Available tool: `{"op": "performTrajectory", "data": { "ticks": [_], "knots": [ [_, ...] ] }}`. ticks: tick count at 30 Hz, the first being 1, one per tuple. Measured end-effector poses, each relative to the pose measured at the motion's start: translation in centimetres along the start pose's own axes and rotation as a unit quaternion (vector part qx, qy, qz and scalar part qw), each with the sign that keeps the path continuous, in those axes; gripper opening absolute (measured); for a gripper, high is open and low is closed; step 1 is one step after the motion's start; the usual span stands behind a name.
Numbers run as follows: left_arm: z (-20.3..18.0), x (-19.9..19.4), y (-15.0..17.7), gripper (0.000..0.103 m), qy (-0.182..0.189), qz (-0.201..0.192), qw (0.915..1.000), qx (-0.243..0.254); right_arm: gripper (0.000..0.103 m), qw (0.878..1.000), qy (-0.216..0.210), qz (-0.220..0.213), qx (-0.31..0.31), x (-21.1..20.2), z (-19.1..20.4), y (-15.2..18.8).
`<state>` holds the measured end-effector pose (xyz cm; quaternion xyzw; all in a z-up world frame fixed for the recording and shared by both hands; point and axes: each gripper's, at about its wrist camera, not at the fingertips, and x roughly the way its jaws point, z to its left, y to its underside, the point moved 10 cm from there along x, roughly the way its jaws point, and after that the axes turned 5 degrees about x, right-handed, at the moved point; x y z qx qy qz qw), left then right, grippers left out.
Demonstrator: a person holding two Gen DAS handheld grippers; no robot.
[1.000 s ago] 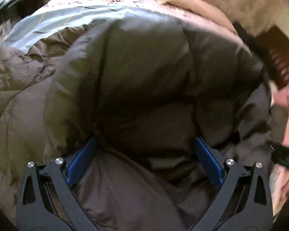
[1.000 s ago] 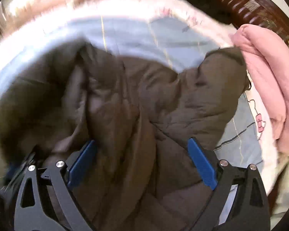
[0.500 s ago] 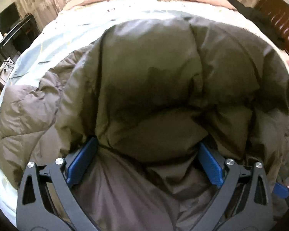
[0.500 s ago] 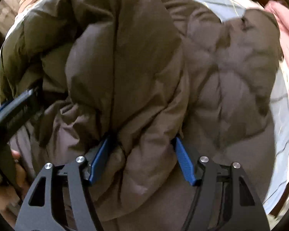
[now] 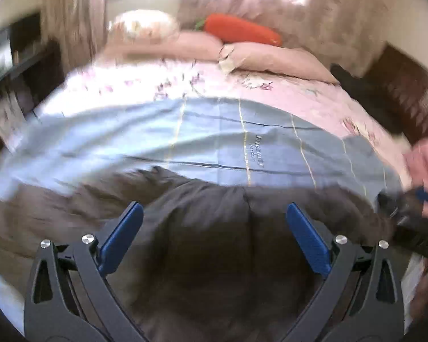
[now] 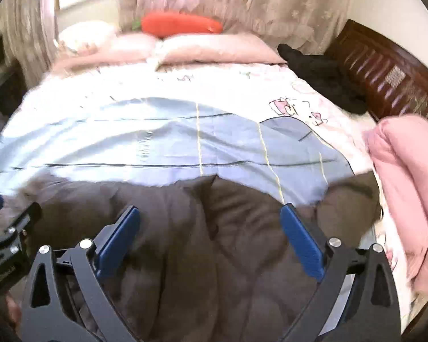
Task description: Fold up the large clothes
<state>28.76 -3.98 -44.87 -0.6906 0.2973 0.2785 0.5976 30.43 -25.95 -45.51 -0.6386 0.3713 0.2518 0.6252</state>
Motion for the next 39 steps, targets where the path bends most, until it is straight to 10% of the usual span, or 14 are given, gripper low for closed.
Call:
{"op": "performTrajectory", "data": {
  "ticks": [6,13,15,21,27,33,36,39],
  "knots": [
    [2.3,9.6,1.3,0.101,0.013,-0.018,0.9996,-0.015,0.102,0.995,-0.05,0.029,0.085,11.4,1.9,2.5],
    [2.4,10.7,1.4,0.101,0.01,-0.014,0.9998,-0.014,0.102,0.993,-0.044,-0.011,0.112,9.8,3.0,3.6],
    [2.7,8.7,1.2,0.101,-0.005,0.019,0.9993,-0.03,0.102,0.994,-0.03,-0.023,0.102,10.7,3.3,3.5],
    [14.7,-7.7,2.7,0.101,-0.078,-0.075,0.9842,-0.141,0.102,0.991,-0.038,-0.038,0.122,11.0,2.8,3.9],
    [36.4,-11.6,17.8,0.101,-0.207,0.108,0.9246,-0.301,0.102,0.99,-0.038,-0.046,0.127,10.9,2.7,3.8],
    [47.1,-10.9,21.1,0.101,-0.135,0.034,0.8502,-0.508,0.102,0.99,-0.035,-0.049,0.128,10.9,2.6,3.8],
    [49.2,-10.5,18.6,0.1,-0.137,-0.012,0.8377,-0.528,0.102,0.99,-0.035,-0.049,0.128,10.9,2.6,3.8],
    [48.7,-9.5,17.1,0.052,-0.132,-0.002,0.8315,-0.54,0.102,0.99,-0.035,-0.051,0.128,10.8,2.6,3.8]
  ]
}}
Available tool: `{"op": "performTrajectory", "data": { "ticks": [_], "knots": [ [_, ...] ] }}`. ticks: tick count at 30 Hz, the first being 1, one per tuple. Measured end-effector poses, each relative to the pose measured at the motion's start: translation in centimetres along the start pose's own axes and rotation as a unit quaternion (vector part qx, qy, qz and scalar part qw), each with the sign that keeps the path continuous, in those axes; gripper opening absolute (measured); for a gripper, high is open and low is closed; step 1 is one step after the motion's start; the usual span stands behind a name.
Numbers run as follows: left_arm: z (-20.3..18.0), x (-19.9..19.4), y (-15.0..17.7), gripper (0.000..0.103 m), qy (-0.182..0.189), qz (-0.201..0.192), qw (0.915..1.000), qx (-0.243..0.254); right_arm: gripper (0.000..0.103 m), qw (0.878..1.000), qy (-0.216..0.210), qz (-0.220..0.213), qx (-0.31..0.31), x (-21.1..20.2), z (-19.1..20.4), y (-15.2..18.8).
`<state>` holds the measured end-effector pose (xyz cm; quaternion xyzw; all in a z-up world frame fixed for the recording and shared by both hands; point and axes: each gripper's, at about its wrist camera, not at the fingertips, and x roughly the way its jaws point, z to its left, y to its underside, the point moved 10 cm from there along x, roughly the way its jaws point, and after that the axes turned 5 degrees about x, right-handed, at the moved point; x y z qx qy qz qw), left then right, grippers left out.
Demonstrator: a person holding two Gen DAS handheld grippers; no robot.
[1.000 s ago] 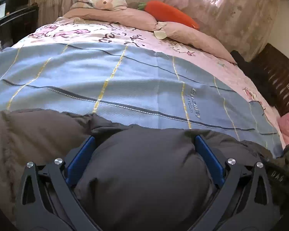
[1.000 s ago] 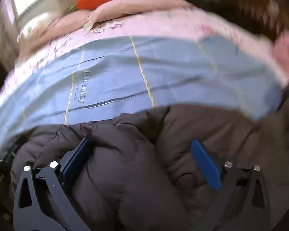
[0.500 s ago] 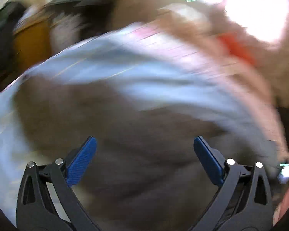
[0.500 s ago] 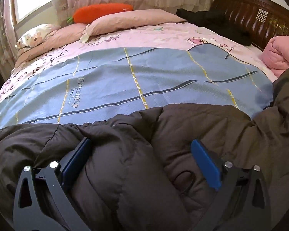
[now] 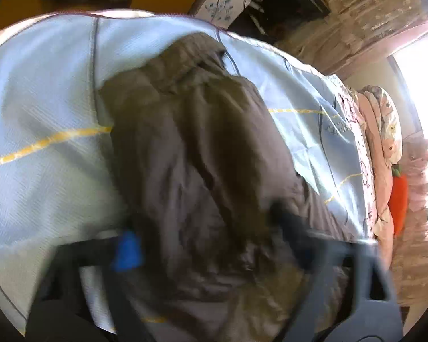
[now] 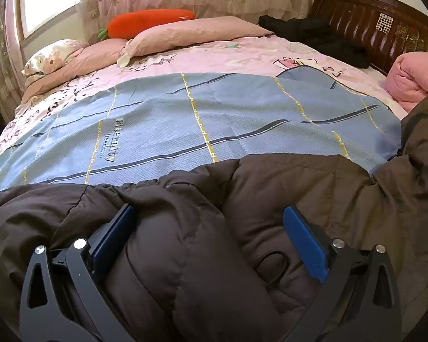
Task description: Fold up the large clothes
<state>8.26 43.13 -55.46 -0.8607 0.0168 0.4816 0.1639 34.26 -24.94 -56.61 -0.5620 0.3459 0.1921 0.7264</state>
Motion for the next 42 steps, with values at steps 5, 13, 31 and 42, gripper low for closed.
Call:
{"op": "performTrajectory", "data": {
  "ticks": [5,13,31,42],
  "knots": [
    [-1.1,0.5,2.2,0.018,0.02,-0.003,0.9987,-0.047,0.102,1.0,0.001,0.001,0.0,0.1,0.0,0.0],
    [-12.6,-9.3,8.0,0.012,0.089,-0.084,0.991,0.055,0.102,1.0,-0.001,0.008,0.009,-0.1,-0.1,0.1],
    [-30.2,-8.4,51.9,0.013,0.031,-0.06,0.6696,0.74,0.102,0.987,0.129,0.088,0.041,-15.9,-19.0,2.1],
    [-26.5,-10.9,53.6,0.101,0.124,0.123,0.7186,0.673,0.102,0.983,0.15,0.067,0.087,-16.1,-20.7,0.2]
  ]
}}
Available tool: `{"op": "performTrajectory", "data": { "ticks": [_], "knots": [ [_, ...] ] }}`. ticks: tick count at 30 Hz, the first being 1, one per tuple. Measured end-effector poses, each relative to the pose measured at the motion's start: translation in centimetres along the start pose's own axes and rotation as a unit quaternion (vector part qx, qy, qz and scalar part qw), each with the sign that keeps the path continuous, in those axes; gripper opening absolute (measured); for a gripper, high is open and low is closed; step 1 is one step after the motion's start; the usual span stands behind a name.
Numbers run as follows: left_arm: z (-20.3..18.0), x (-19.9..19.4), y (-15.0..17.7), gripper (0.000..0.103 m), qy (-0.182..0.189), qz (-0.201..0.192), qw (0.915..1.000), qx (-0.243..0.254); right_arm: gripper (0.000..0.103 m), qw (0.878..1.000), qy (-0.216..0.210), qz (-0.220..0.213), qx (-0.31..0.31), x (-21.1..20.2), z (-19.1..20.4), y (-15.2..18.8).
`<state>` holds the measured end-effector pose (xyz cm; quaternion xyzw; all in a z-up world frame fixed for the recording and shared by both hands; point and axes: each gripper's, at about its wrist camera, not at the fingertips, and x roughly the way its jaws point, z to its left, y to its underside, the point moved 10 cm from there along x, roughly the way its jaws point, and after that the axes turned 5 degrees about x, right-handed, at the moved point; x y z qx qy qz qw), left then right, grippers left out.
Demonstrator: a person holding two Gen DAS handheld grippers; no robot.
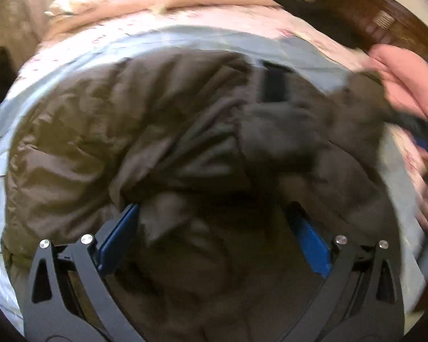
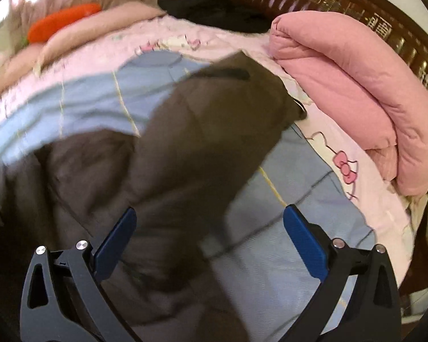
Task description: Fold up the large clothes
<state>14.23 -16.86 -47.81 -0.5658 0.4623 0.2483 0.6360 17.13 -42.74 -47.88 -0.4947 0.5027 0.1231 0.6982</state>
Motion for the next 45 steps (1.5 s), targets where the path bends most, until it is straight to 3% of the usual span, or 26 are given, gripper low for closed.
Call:
{"op": "performTrajectory", "data": {
  "ticks": [2,4,5,8,11,13,15,18,19,20,21,23,25,27,34,37,38,41,44,45],
  "knots": [
    [-1.5,-4.4,-0.4,0.101,0.071,-0.04,0.9966,0.017,0.102,0.999,-0.038,-0.001,0.007,-1.4,2.8,-0.8],
    [-1.1,-8.8,-1.3,0.101,0.134,-0.083,0.9875,0.004,0.102,0.997,-0.079,0.002,0.015,-3.0,5.3,-0.9],
    [0.3,-10.2,-2.1,0.101,0.134,-0.1,0.9859,-0.011,0.102,0.994,-0.11,0.005,0.016,-4.3,7.4,-0.7],
    [7.9,-12.4,-3.7,0.101,0.109,-0.143,0.9775,-0.11,0.102,0.98,-0.196,-0.005,-0.014,-8.5,13.6,1.0],
    [16.4,-10.2,-2.6,0.101,0.02,-0.17,0.9631,-0.207,0.102,0.963,-0.255,-0.051,-0.069,-12.0,19.6,3.7],
    [20.0,-7.2,-2.1,0.101,-0.008,-0.175,0.9594,-0.221,0.102,0.956,-0.257,-0.08,-0.116,-12.6,22.5,5.6],
    [21.9,-4.6,-1.7,0.101,-0.041,-0.168,0.9587,-0.225,0.102,0.956,-0.243,-0.08,-0.143,-11.1,24.2,7.4],
    [22.7,0.2,-1.5,0.101,-0.076,-0.148,0.9613,-0.22,0.102,0.976,-0.179,-0.002,-0.124,-4.0,22.9,10.3],
    [22.6,2.4,-1.3,0.101,-0.082,-0.128,0.9669,-0.205,0.102,0.977,-0.182,0.031,-0.111,-1.9,22.4,11.2],
    [22.2,3.6,-0.8,0.101,-0.099,-0.126,0.9692,-0.187,0.102,0.97,-0.217,0.079,-0.074,0.6,21.6,12.6],
    [21.7,4.0,-0.4,0.101,-0.12,-0.135,0.9693,-0.166,0.102,0.966,-0.238,0.088,-0.051,1.8,21.1,13.1],
    [21.0,5.1,-0.5,0.101,-0.153,-0.139,0.9683,-0.14,0.102,0.971,-0.205,0.054,-0.111,1.6,21.5,13.1],
    [21.4,5.3,-0.1,0.101,-0.152,-0.137,0.9685,-0.143,0.102,0.971,-0.191,0.043,-0.139,1.5,22.0,13.4],
    [21.7,5.3,0.0,0.101,-0.14,-0.138,0.9689,-0.15,0.102,0.969,-0.198,0.048,-0.139,2.0,22.3,13.5],
    [21.4,6.0,-0.2,0.101,-0.152,-0.144,0.9665,-0.149,0.102,0.967,-0.215,0.028,-0.13,2.5,22.1,13.8],
    [21.4,6.0,-0.2,0.101,-0.154,-0.145,0.9662,-0.147,0.102,0.961,-0.237,0.058,-0.129,1.6,21.2,12.9],
    [21.4,6.0,-0.2,0.101,-0.154,-0.145,0.9662,-0.147,0.102,0.961,-0.242,0.059,-0.119,0.6,20.2,11.6],
    [21.3,6.0,-0.1,0.101,-0.153,-0.145,0.9661,-0.149,0.102,0.967,-0.235,-0.012,-0.098,-2.9,15.2,5.9],
    [21.3,6.1,-0.1,0.101,-0.151,-0.147,0.9658,-0.15,0.102,0.981,-0.149,-0.099,-0.071,-3.0,8.0,-0.8],
    [21.3,6.1,-0.1,0.101,-0.151,-0.148,0.9657,-0.151,0.102,0.986,-0.117,-0.106,-0.052,-1.6,5.4,-2.7]
  ]
}}
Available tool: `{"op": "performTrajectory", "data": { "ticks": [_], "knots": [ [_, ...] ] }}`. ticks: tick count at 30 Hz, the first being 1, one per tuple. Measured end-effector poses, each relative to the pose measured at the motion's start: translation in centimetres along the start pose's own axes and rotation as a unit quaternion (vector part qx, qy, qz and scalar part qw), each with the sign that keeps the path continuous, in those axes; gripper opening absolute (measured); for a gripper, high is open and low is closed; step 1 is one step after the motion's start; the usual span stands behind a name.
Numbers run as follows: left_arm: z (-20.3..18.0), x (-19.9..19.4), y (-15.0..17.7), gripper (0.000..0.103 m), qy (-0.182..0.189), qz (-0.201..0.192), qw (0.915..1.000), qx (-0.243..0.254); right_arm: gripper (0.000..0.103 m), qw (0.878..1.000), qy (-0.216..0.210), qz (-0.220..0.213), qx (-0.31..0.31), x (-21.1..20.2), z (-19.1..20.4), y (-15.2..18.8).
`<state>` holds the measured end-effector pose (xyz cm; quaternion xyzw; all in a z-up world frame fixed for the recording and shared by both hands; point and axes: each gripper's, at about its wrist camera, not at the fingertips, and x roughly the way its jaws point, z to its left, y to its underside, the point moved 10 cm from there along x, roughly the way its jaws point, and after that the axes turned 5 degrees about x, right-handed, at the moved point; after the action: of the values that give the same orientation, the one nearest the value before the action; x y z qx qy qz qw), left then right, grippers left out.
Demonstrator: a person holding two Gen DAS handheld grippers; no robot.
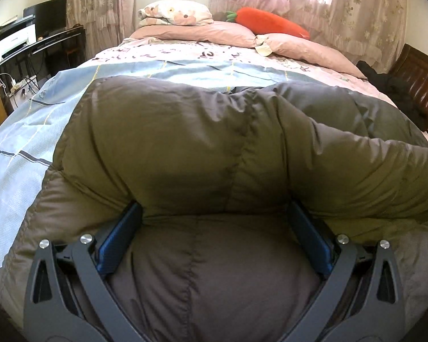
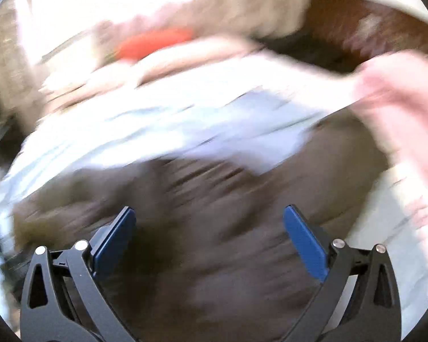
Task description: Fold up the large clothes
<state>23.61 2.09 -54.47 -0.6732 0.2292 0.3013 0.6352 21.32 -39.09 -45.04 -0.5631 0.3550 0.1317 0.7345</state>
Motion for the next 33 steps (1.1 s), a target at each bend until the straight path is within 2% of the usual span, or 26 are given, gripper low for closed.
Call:
{"op": "performTrajectory", "data": {
  "ticks": [1,3,4,5,6,7,9,11,12,13,14,15,16,17,19,20,24,27,31,32,33],
  "knots": [
    [0.0,0.0,0.0,0.101,0.0,-0.001,1.0,0.0,0.102,0.998,0.047,0.021,0.029,2.3,-4.1,-1.0],
    [0.0,0.0,0.0,0.101,-0.002,-0.001,1.0,0.0,0.102,0.988,0.086,0.089,0.096,6.2,-9.2,-1.2],
    [0.0,0.0,0.0,0.101,-0.001,-0.001,1.0,0.0,0.101,0.978,0.09,0.13,0.135,8.0,-11.4,-0.9],
    [0.0,0.0,0.0,0.101,-0.001,0.0,1.0,0.0,0.096,0.966,0.066,0.157,0.192,9.3,-13.1,-1.0],
    [0.0,0.0,0.0,0.101,0.0,0.0,1.0,0.0,0.096,0.957,0.04,0.155,0.241,9.7,-14.2,-1.7],
    [0.0,0.0,0.0,0.101,0.001,-0.001,1.0,-0.001,0.096,0.954,0.031,0.149,0.26,9.7,-14.7,-2.3],
    [0.1,-0.1,0.1,0.101,0.001,-0.004,1.0,-0.001,0.096,0.955,0.022,0.148,0.255,10.5,-14.8,-3.8],
    [0.0,-0.2,0.1,0.101,0.001,-0.006,1.0,-0.002,0.096,0.954,0.029,0.182,0.237,12.5,-14.6,-3.2],
    [0.0,-0.2,0.0,0.101,0.001,-0.007,1.0,-0.003,0.096,0.945,0.028,0.213,0.246,14.0,-14.5,-2.0],
    [0.0,-0.2,0.1,0.101,0.0,-0.008,1.0,-0.003,0.092,0.938,0.024,0.232,0.255,14.8,-14.4,-1.3],
    [0.0,-0.2,0.0,0.101,-0.001,-0.008,1.0,-0.003,0.066,0.926,0.016,0.268,0.265,16.1,-13.8,0.1],
    [0.0,-0.2,0.0,0.101,-0.002,-0.008,1.0,-0.003,0.053,0.921,0.021,0.289,0.262,16.7,-13.4,1.0],
    [0.0,-0.2,0.0,0.101,-0.003,-0.008,1.0,-0.003,0.045,0.922,0.027,0.285,0.26,16.7,-13.3,1.1],
    [0.0,-0.2,0.0,0.101,-0.003,-0.009,1.0,-0.003,0.03,0.927,0.028,0.268,0.261,16.3,-13.1,0.6],
    [0.0,-0.1,0.1,0.101,-0.002,-0.01,0.9999,-0.004,0.017,0.933,0.023,0.242,0.265,15.1,-12.6,-0.2],
    [0.0,-0.1,0.1,0.101,-0.002,-0.01,0.9999,-0.004,0.014,0.935,0.016,0.23,0.271,14.2,-12.3,-0.4],
    [0.0,-0.1,0.1,0.101,-0.002,-0.01,0.9999,-0.004,0.012,0.941,-0.041,0.188,0.279,10.9,-9.9,-3.0],
    [0.0,-0.1,0.1,0.101,-0.002,-0.01,0.9999,-0.004,0.012,0.952,-0.107,0.151,0.245,7.3,-5.6,-5.7],
    [0.0,-0.1,0.1,0.101,-0.002,-0.01,0.9999,-0.004,0.012,0.969,-0.188,0.106,0.122,1.7,3.5,-8.2],
    [0.0,-0.1,0.1,0.101,-0.002,-0.009,0.9999,-0.004,0.012,0.968,-0.212,0.105,0.079,0.2,6.9,-7.6],
    [0.0,-0.2,0.1,0.101,-0.001,-0.01,0.9999,-0.004,0.012,0.962,-0.243,0.112,0.049,-0.9,9.8,-6.4]
  ]
}}
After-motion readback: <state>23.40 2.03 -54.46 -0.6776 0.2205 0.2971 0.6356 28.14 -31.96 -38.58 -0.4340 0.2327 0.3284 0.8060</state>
